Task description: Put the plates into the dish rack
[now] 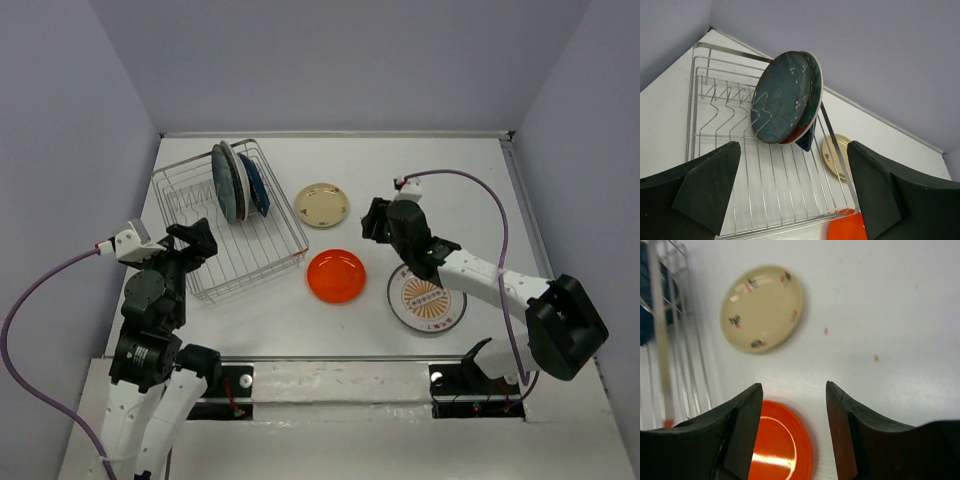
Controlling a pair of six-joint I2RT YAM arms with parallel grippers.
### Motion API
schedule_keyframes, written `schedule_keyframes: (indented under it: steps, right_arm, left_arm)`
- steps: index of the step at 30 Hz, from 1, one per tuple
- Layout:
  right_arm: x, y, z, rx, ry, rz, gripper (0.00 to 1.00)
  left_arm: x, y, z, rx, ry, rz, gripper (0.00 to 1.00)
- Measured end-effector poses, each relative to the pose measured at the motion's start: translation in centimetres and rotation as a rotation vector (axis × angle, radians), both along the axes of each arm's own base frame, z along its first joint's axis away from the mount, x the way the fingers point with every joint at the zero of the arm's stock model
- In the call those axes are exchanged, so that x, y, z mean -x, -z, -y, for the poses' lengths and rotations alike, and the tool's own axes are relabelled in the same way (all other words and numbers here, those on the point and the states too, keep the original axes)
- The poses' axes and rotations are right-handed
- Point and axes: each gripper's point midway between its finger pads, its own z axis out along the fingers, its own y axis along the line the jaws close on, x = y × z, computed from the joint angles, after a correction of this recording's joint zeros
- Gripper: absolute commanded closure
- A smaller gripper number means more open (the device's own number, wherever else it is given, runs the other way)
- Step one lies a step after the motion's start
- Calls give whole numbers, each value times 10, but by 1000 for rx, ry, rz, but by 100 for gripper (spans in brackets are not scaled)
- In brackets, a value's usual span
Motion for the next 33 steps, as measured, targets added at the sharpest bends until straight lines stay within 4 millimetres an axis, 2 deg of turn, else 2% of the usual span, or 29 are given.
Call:
schedule_keyframes:
  steps: [2, 5, 7, 8, 9, 11, 14, 15, 16, 18, 19, 20, 24, 28, 33]
  right_arm:
    - [15, 37, 26, 28, 19, -102, 42]
    - [39, 59, 42, 33, 20, -194, 40]
    - [42, 50, 64, -3, 67, -204, 39]
    - [34, 41, 91, -40, 144, -191, 38]
    - [31, 38, 105, -57, 184, -184, 38]
    - [28, 33, 156, -95, 327, -172, 38]
    - [43, 43, 181, -115, 378, -210, 40]
    - [50, 50, 181, -120, 363, -241, 44]
    - [59, 60, 176, -124, 335, -283, 53]
    - [72, 74, 168, -134, 288, -352, 61]
    - [78, 81, 164, -139, 269, -384, 71]
    - [85, 89, 160, -147, 249, -419, 77]
    - [108, 125, 151, -159, 211, -553, 93]
    - [121, 158, 144, -177, 199, -677, 93]
    - [87, 157, 120, -273, 130, -624, 93]
  left_arm:
    - [-1, 0, 4, -1, 24, 2, 1]
    - [-5, 1, 13, -6, 71, 2, 1]
    - [-7, 2, 19, -10, 97, -3, 1]
    - [-7, 3, 21, -11, 109, -7, 1]
    - [-8, 3, 24, -12, 124, -7, 1]
    - [-9, 5, 28, -16, 147, -10, 1]
    - [-9, 8, 32, -20, 169, -15, 1]
    - [-9, 8, 34, -20, 176, -14, 1]
    - [-9, 7, 35, -21, 182, -11, 1]
    - [-8, 5, 36, -22, 192, -3, 1]
    - [-7, 4, 37, -22, 196, 0, 1]
    - [-6, 3, 38, -21, 200, 6, 1]
    - [-3, -1, 38, -19, 207, 24, 1]
    - [-2, -2, 38, -19, 208, 27, 1]
    - [-2, -2, 38, -19, 208, 29, 1]
